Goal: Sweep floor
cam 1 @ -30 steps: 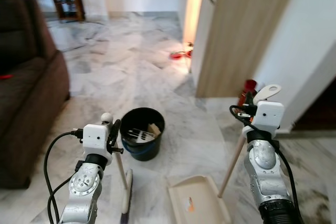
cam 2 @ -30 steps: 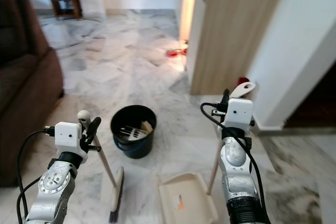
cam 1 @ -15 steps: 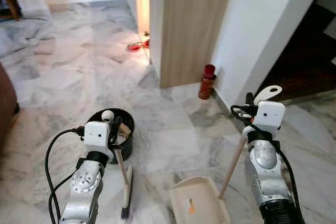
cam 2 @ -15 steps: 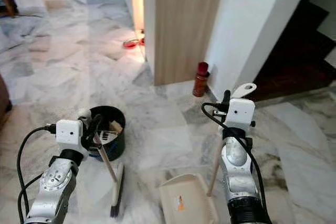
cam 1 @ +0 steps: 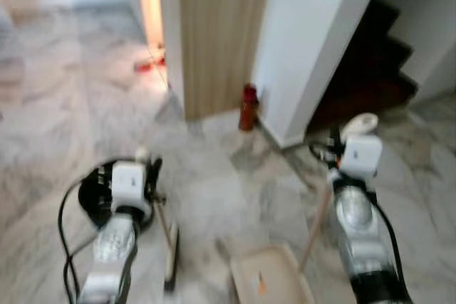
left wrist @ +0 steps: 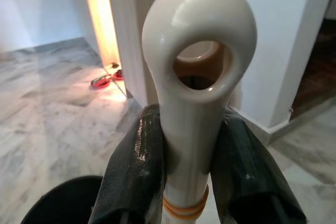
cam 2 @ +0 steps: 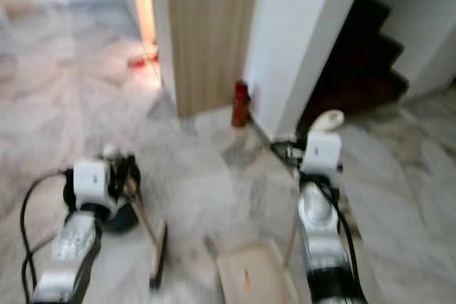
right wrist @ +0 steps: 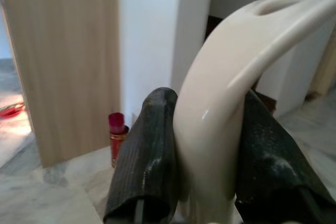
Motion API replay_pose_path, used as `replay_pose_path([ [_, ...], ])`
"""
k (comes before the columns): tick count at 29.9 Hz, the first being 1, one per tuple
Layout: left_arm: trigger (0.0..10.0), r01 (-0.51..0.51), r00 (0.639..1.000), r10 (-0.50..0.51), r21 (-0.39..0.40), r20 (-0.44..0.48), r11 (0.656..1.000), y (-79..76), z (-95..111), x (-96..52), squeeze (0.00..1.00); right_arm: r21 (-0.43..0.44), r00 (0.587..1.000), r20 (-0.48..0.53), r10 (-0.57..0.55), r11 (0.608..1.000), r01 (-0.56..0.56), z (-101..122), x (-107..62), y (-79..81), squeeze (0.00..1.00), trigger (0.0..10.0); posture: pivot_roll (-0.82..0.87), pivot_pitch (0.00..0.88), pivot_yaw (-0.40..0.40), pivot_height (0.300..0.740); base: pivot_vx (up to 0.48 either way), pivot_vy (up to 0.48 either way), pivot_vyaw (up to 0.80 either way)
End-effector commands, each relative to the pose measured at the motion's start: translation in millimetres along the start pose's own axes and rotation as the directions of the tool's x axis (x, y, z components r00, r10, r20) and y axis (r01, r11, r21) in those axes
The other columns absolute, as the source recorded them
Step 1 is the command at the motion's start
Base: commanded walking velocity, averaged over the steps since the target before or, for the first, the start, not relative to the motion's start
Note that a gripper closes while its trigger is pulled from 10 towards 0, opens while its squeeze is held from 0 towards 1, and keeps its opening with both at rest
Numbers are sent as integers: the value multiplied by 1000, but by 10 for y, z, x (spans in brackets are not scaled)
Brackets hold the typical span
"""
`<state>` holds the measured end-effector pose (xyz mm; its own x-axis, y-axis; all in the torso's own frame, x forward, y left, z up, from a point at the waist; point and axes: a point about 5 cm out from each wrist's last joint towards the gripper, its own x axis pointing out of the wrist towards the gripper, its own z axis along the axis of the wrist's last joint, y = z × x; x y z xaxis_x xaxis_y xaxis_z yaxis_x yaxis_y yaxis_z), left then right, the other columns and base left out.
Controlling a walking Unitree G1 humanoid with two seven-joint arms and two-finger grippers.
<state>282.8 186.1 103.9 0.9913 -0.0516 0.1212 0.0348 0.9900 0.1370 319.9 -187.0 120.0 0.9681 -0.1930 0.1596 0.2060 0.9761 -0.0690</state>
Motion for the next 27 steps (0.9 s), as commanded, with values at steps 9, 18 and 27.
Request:
replay_pose_path([
  [9, 10000, 19, 999, -18, -3, 40, 1000, -89, 66, 64, 0, -12, 1000, 7, -23, 1000, 23, 27, 37, -93, 0, 10000, -124, 37, -51, 740, 0, -227, -800],
  [18, 10000, 27, 999, -26, -6, 32, 1000, -78, 32, 67, 0, -18, 999, 23, -32, 999, 32, 66, 35, -94, 0, 10000, -182, 15, -29, 740, 0, 0, -800],
  [27, 10000, 49, 998, -48, -7, 32, 999, -70, 34, 109, 0, -17, 999, 24, -39, 999, 40, 52, 22, -61, 0, 10000, -224, 0, 19, 740, 0, -246, -800],
])
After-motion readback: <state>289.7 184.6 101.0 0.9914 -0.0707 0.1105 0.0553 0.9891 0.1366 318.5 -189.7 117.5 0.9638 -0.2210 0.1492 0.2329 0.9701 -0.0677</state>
